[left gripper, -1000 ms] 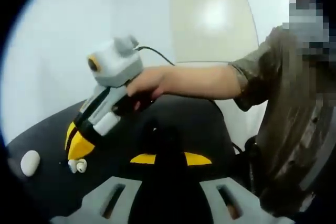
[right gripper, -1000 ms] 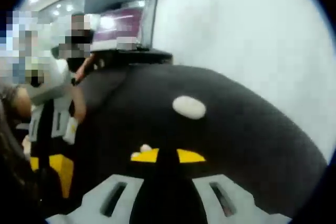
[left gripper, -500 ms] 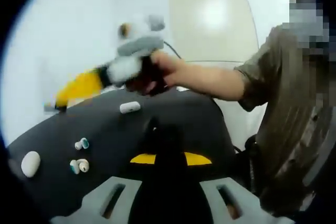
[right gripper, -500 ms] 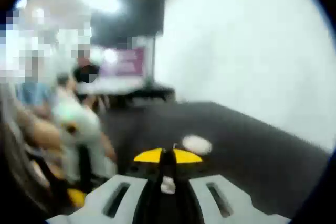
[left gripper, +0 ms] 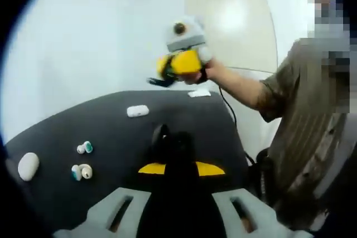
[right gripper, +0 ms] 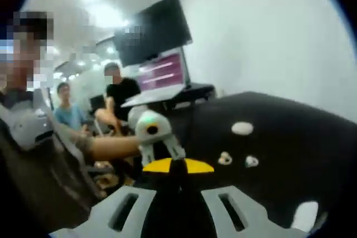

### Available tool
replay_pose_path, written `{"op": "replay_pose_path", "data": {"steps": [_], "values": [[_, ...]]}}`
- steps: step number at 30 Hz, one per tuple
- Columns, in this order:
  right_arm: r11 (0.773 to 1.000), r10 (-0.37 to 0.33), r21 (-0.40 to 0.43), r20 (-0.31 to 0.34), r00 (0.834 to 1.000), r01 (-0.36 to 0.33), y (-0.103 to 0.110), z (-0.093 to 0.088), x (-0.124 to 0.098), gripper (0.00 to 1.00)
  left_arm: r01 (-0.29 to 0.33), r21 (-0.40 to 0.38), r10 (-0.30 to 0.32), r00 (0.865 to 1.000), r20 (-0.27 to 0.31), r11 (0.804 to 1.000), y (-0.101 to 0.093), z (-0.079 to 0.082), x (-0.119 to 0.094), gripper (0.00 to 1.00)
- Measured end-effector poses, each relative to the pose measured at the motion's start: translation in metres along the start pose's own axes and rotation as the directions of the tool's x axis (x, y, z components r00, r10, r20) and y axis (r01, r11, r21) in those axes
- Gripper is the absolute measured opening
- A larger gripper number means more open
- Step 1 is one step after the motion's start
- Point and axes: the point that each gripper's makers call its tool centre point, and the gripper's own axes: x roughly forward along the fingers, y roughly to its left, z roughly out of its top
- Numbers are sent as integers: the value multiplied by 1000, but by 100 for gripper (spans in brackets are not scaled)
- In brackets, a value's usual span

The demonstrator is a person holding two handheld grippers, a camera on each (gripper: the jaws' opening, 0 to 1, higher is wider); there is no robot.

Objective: Pick up three earphones and place each one into its charging case using tactile feedback, ensure that each earphone is properly inserted and securely positioned inside the case.

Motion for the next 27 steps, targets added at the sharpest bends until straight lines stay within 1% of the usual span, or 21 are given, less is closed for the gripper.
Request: {"op": "replay_pose_path", "data": {"steps": [2, 3, 4, 5, 6, 8, 9, 10, 12, 15, 19, 23, 24, 25, 26, 27], "values": [[999, -16, -36, -86, 996, 13, 0, -9, 0, 9, -1, -3, 1, 1000, 0, 1000, -1, 0, 0, 14], [998, -26, -53, -124, 992, 20, 1, -13, 0, 9, -2, -6, 2, 1000, 1, 1000, -1, 1, 0, 14], [998, -22, -70, -164, 986, 11, 4, -17, 1, 9, -3, -10, 3, 1000, 1, 1000, 0, 1, 0, 14], [997, -15, -79, -214, 977, -2, 9, -22, 2, 9, -4, -12, 4, 1000, 2, 1000, 0, 1, 0, 14], [996, -13, -89, -243, 970, -9, 11, -26, 2, 9, -6, -15, 6, 1000, 4, 1000, 1, 1, -1, 14], [990, -56, -140, -303, 951, 14, 10, -31, 3, 9, -9, -16, 9, 1000, 4, 1000, 2, 1, -1, 14], [985, -87, -173, -346, 934, 27, 8, -35, 1, 9, -9, -17, 9, 1000, 4, 1000, 2, 1, -1, 14], [981, -115, -186, -361, 925, 49, 4, -38, -1, 9, -10, -18, 10, 1000, 3, 1000, 3, 1, -1, 14], [977, -151, -196, -381, 912, 80, -3, -45, -6, 9, -11, -20, 11, 1000, 3, 1000, 3, 1, -1, 14], [980, -164, -167, -397, 903, 104, -12, -62, -13, 9, -12, -19, 12, 1000, 3, 1000, 2, 1, -1, 14], [981, -173, -151, -395, 902, 122, -21, -83, -18, 9, -13, -16, 13, 1000, 3, 1000, 2, 1, -1, 14], [979, -174, -165, -381, 908, 118, -28, -94, -20, 9, -15, -13, 15, 1000, 3, 1000, 2, 1, -1, 14], [976, -181, -185, -370, 911, 118, -31, -96, -20, 10, -16, -13, 16, 1000, 3, 1000, 2, 1, -1, 14], [961, -205, -247, -349, 914, 122, -37, -95, -20, 13, -16, -12, 16, 1000, 3, 1000, 3, 1, -1, 14], [945, -229, -303, -340, 912, 124, -41, -96, -21, 16, -16, -14, 16, 1000, 4, 1000, 5, 0, -2, 14], [931, -251, -343, -346, 904, 127, -46, -98, -23, 18, -16, -13, 16, 1000, 4, 1000, 6, -1, -3, 14]]}}
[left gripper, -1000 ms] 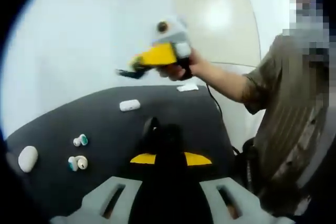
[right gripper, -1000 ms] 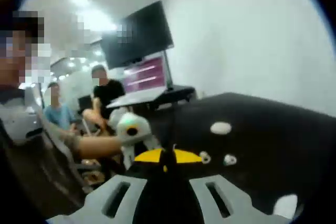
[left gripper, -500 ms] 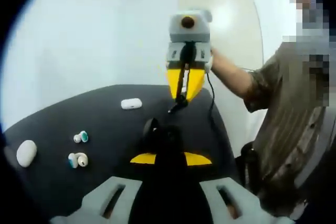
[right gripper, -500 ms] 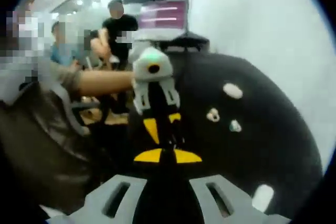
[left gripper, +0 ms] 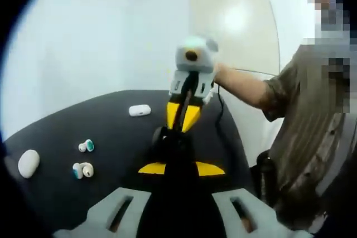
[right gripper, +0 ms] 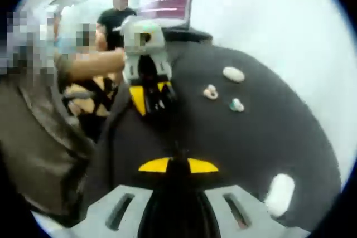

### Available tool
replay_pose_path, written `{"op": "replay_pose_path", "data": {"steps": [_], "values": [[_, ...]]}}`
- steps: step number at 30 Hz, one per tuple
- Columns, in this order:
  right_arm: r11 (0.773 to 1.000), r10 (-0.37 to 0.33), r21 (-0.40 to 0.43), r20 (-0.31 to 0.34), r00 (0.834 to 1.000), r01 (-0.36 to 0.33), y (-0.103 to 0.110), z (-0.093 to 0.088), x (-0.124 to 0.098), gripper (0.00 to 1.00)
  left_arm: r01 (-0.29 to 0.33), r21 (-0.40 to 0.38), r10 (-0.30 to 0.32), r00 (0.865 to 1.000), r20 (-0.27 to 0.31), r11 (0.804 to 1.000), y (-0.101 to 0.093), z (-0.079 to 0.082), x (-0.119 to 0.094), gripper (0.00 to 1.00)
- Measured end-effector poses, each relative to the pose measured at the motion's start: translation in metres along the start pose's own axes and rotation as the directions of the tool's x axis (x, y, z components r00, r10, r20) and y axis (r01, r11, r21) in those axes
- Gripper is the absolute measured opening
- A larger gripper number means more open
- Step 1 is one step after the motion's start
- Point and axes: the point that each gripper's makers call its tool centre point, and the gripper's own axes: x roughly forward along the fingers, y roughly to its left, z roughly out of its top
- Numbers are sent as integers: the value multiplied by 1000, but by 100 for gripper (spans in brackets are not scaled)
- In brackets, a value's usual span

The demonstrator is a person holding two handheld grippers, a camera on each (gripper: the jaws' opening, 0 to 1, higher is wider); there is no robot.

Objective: Pick up three earphones and place each one into its charging case using tactile feedback, ensure that each earphone is properly inserted and securely positioned inside the case.

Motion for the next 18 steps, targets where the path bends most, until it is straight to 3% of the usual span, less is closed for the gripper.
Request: {"op": "replay_pose_path", "data": {"steps": [1, 4, 7, 8, 10, 15, 18], "values": [[1000, -9, -4, -15, 1000, 9, -2, -5, -1, 18, 0, 0, 0, 1000, 0, 1000, 1, 0, -1, 14], [996, -37, 80, 34, 999, 34, -9, -2, -5, 18, 1, 0, -1, 1000, 0, 1000, 4, -1, -2, 14], [986, -146, 87, 23, 989, 143, -30, -11, -11, 18, 1, 0, -1, 1000, 0, 1000, 3, -1, -1, 14], [974, -206, 109, 34, 978, 201, -41, -11, -13, 18, 2, 0, -2, 1000, 0, 1000, 3, -1, -1, 14], [962, -244, 140, 70, 967, 233, -49, -9, -16, 18, 1, 1, -1, 1000, 0, 1000, 1, -1, -1, 14], [958, -169, 265, 211, 963, 110, -36, 0, -17, 18, -2, 4, 2, 1000, 0, 1000, 0, 0, 0, 14], [956, -146, 284, 244, 959, 73, -33, -3, -14, 18, -3, 4, 3, 1000, 0, 1000, 0, 0, 0, 14]]}}
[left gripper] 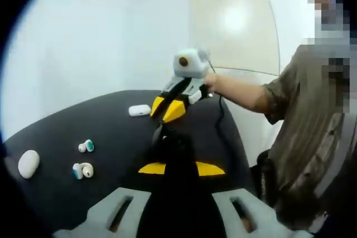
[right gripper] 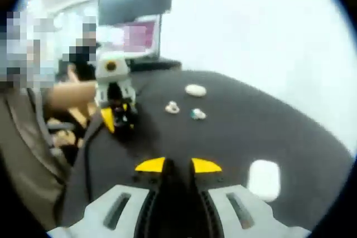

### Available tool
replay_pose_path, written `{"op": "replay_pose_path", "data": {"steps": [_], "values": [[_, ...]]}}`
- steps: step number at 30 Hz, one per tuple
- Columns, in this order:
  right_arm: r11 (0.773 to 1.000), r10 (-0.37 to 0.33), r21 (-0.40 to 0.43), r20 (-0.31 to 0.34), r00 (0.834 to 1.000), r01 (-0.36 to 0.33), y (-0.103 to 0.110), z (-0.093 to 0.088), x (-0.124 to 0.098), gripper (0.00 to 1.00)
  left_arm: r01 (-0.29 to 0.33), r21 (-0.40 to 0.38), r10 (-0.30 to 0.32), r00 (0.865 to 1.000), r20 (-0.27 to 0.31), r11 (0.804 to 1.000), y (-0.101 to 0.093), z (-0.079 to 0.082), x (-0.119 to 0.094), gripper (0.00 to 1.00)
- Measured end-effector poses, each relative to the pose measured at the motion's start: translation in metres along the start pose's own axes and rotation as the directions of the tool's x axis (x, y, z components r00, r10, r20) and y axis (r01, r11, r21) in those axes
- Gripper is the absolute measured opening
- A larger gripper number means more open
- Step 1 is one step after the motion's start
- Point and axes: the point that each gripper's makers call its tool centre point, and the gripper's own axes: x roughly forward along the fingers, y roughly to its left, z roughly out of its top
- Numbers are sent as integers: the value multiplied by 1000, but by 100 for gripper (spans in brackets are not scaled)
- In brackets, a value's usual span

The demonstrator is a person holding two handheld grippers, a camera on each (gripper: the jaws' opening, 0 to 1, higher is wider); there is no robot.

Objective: Pick up three earphones and place each one into its charging case using tactile feedback, ensure that each earphone is properly inserted and securely positioned inside the case.

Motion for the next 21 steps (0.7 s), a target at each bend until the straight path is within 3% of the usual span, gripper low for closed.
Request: {"op": "replay_pose_path", "data": {"steps": [10, 14, 15, 18, 19, 21], "values": [[994, 106, 29, 94, 990, -109, 14, -1, 22, 12, 2, -3, -2, 1000, -1, 1000, -8, 1, 4, 14], [994, 96, 41, 112, 989, -101, 14, 3, 17, 12, -11, 24, 11, 1000, 2, 1000, -12, 2, 6, 14], [991, 104, 69, 163, 981, -117, 18, 11, 15, 12, -12, 25, 12, 1000, 1, 1000, -11, 2, 6, 14], [994, 61, 76, 237, 970, -82, 25, 32, 9, 12, -12, 16, 12, 1000, -1, 1000, -8, 2, 6, 14], [998, 19, 58, 256, 966, -35, 26, 41, 8, 12, -10, 13, 11, 1000, -2, 1000, -8, 1, 5, 14], [993, -27, -103, 252, 967, 55, 38, 53, 11, 12, -4, 8, 4, 1000, -3, 1000, -10, 1, 5, 14]]}}
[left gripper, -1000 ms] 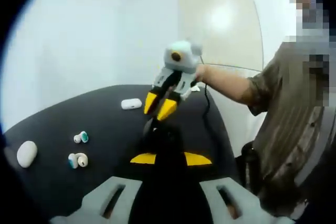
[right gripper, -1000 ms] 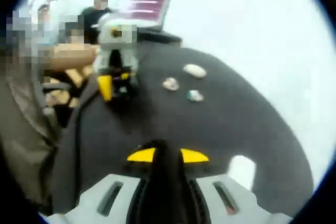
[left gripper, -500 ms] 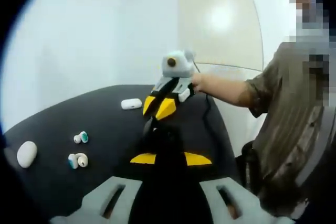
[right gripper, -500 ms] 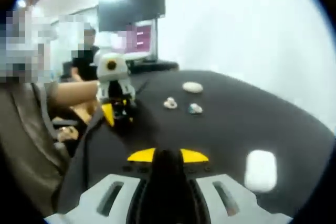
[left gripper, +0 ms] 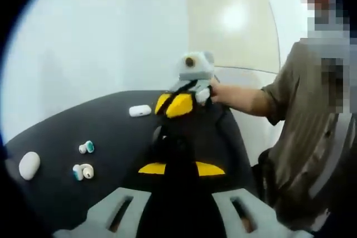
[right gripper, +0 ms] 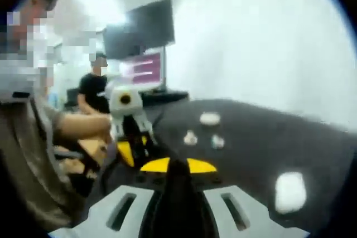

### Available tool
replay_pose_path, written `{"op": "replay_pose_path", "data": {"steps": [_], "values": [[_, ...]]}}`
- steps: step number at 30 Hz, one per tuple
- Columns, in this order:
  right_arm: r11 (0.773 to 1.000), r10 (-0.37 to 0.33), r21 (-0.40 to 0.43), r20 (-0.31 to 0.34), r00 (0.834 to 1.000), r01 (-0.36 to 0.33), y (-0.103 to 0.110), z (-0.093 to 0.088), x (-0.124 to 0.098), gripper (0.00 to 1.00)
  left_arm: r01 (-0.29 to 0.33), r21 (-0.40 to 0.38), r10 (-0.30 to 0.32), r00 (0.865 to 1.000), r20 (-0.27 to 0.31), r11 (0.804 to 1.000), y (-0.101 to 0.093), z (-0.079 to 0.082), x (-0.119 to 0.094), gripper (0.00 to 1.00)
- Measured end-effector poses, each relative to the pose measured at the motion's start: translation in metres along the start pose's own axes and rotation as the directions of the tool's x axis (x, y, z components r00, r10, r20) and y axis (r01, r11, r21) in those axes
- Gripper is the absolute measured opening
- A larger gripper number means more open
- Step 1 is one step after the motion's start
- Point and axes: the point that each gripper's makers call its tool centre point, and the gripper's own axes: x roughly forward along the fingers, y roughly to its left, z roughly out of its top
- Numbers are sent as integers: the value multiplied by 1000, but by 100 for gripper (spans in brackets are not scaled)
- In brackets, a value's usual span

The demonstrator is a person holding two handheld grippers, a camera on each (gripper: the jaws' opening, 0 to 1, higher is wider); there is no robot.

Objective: Pick up three earphones and place each one into its charging case using tactile feedback, ensure that each earphone is properly inserted and securely positioned inside the case.

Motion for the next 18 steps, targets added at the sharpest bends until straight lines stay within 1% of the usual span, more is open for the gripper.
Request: {"op": "replay_pose_path", "data": {"steps": [1, 2, 3, 4, 5, 6, 7, 8, 9, 10, 11, 12, 13, 15, 16, 17, 18], "values": [[999, -9, -32, -41, 999, 8, 4, -5, 2, 12, 1, -4, -1, 1000, -1, 1000, -1, 0, 0, 14], [999, -41, -5, -105, 994, 41, 1, -18, 4, 12, 1, -5, -1, 1000, 0, 1000, -2, 0, 0, 14], [996, -73, 34, -185, 980, 80, -5, -34, 3, 12, -2, -3, 2, 1000, 0, 1000, -3, 0, 0, 14], [987, -102, 98, -244, 964, 129, -12, -48, 2, 12, -10, 4, 10, 1000, 1, 1000, -4, -1, 0, 14], [963, -164, 156, -303, 939, 219, -23, -61, -1, 12, -13, 8, 13, 1000, 1, 1000, -4, 0, 0, 14], [941, -219, 178, -323, 921, 287, -30, -66, -5, 12, -12, -1, 12, 1000, 0, 1000, 3, -1, 0, 14], [921, -250, 244, -225, 942, 303, -32, -55, -1, 12, -12, -9, 12, 1000, -1, 1000, 6, -2, 0, 14], [897, -274, 292, -219, 936, 331, -32, -57, -2, 12, -11, -7, 11, 1000, -2, 1000, 8, -2, 0, 14], [894, -289, 275, -250, 924, 354, -31, -63, -10, 14, -8, 0, 8, 1000, -1, 1000, 9, -2, 0, 15], [901, -300, 254, -217, 929, 351, -31, -58, -10, 19, -3, 3, 3, 1000, -2, 1000, 10, -3, 0, 15], [921, -292, 206, -202, 935, 331, -28, -56, -12, 26, 1, 5, -1, 1000, -2, 1000, 11, -3, 0, 15], [925, -284, 200, -205, 937, 324, -26, -56, -15, 30, 5, 6, -5, 1000, -3, 1000, 11, -3, -1, 14], [925, -276, 207, -209, 938, 318, -24, -56, -19, 32, 7, 7, -7, 1000, -2, 1000, 11, -4, -1, 14], [927, -228, 256, -191, 955, 273, -18, -55, -28, 29, 6, 13, -6, 1000, -2, 1000, 11, -4, -1, 14], [921, -222, 287, -173, 960, 265, -18, -54, -32, 25, 5, 18, -5, 1000, -2, 1000, 11, -4, -1, 14], [906, -234, 321, -161, 959, 276, -22, -54, -36, 20, 4, 21, -4, 1000, -2, 1000, 11, -4, -1, 14], [903, -232, 332, -158, 960, 273, -23, -54, -39, 16, 4, 24, -4, 1000, -2, 1000, 11, -4, -1, 14]]}}
